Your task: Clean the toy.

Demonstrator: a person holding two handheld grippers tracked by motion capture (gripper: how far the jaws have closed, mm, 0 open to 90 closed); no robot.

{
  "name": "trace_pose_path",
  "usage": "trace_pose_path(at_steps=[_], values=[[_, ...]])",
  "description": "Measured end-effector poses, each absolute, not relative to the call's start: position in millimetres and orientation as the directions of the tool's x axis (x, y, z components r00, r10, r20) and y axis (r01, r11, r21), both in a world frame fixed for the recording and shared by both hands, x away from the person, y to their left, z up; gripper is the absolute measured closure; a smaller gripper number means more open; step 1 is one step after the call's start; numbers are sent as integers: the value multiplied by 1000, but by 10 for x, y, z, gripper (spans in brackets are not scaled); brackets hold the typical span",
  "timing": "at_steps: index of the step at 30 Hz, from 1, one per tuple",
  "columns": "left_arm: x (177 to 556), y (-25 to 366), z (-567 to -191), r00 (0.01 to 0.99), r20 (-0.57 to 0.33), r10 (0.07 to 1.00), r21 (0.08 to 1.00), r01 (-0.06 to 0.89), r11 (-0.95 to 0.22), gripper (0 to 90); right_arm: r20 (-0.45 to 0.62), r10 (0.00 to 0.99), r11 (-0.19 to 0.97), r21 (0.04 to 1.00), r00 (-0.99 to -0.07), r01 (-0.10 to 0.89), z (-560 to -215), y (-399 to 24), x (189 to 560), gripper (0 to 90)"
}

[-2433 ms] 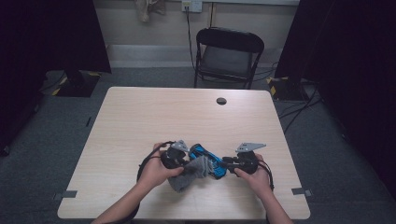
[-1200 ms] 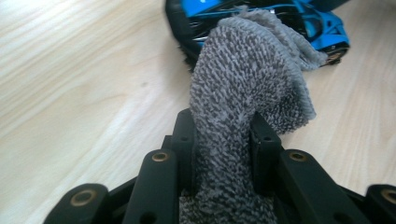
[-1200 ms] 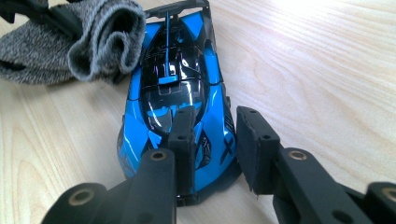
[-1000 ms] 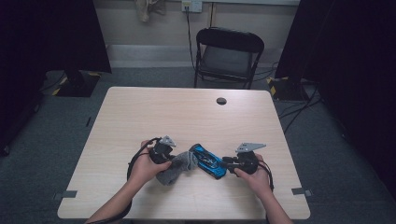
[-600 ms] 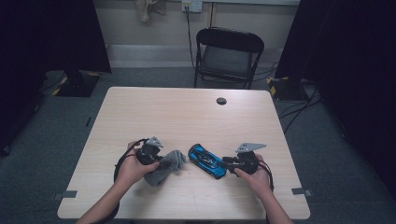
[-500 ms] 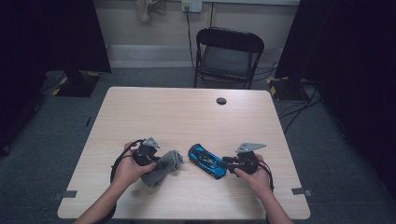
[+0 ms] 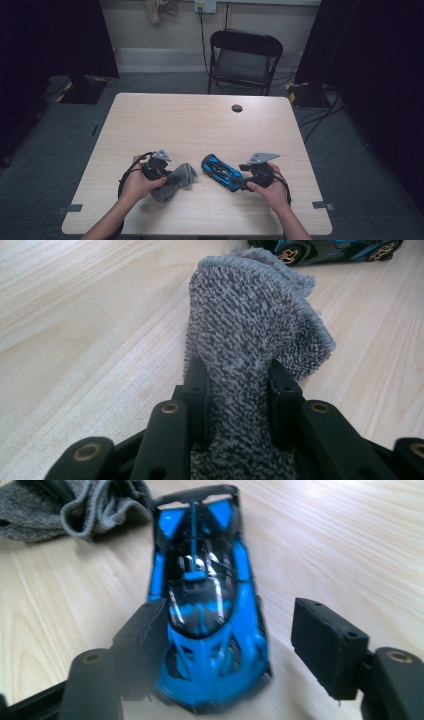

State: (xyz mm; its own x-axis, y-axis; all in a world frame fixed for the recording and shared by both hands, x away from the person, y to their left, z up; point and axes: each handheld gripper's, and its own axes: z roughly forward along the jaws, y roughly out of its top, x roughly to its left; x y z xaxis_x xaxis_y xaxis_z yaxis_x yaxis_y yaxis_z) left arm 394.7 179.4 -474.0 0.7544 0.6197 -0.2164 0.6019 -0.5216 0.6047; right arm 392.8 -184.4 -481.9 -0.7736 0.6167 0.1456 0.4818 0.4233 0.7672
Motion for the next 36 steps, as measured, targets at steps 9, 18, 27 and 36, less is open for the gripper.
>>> trace_pose_path(at_steps=[9,18,27,36], values=[[3950,1805,-4740,760,-215,613,603,597,-528,685,81,600,473,767,-796,434,-4792,-1569,3939,174],[3947,1803,-4741,760,-216,614,606,597,-526,685,53,607,509,741,-793,439,-4892,-1369,4038,160],[3933,1805,-4746,758,-212,616,615,594,-519,685,31,610,527,730,-792,434,-4998,-1302,4082,163],[3919,1786,-4734,761,-210,614,619,589,-519,685,18,591,547,727,-807,416,-4994,-1286,4068,179]])
